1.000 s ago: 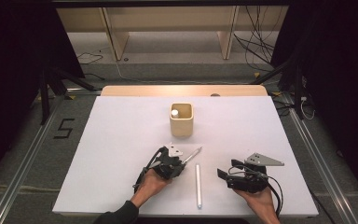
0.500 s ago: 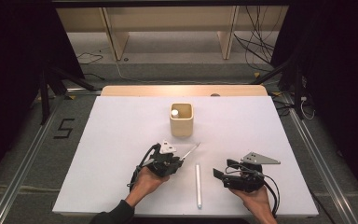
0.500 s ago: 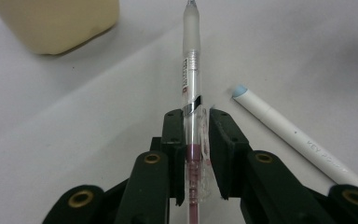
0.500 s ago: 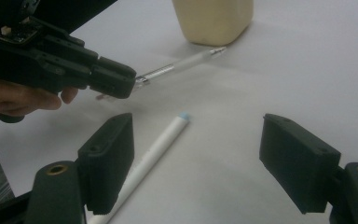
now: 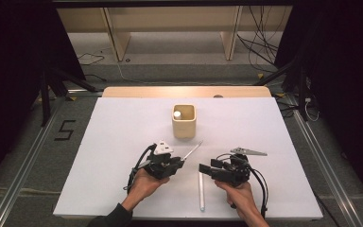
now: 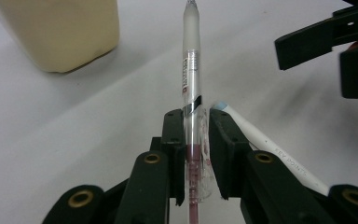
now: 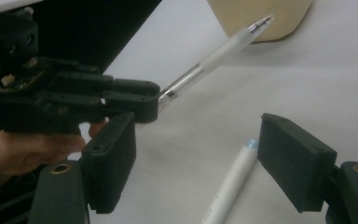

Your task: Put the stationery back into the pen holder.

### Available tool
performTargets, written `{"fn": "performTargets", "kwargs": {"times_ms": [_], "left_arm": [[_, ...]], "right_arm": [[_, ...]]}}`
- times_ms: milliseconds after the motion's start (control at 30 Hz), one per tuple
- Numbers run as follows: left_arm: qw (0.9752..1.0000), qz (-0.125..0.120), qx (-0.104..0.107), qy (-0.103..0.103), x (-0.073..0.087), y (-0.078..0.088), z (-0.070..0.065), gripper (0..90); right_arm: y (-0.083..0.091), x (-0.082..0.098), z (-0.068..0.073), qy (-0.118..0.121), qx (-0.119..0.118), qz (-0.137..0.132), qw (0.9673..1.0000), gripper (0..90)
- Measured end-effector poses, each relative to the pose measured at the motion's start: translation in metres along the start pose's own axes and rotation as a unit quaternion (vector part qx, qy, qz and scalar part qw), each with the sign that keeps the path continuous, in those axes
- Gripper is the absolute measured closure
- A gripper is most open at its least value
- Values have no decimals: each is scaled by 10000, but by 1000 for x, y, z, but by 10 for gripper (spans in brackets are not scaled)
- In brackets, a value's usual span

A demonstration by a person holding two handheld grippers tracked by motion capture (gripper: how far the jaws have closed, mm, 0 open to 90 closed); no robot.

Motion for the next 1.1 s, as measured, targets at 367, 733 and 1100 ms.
{"fn": "performTargets", "kwargs": {"times_ms": [367,733,1100], "left_arm": [[9998,-111,152,103,1,7,0,762],[9990,-206,353,162,2,12,-7,762],[9985,-275,453,96,2,15,-15,762]], "right_arm": [[-19,-18,-8,-762,-584,-200,9952,356],[-33,-25,-5,-1051,-918,-181,9901,436],[-34,-25,-2,-1107,-1156,-236,9868,528]]}}
Point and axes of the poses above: each handheld gripper's, and its own axes: y roughly backward along the jaws, x roughly out of its underside, z roughly to its left, the point moved 4 cm from there along -y, roughly forward along the jaws, and after that the axes turned 8 degrees about z, right-handed, at the moved point
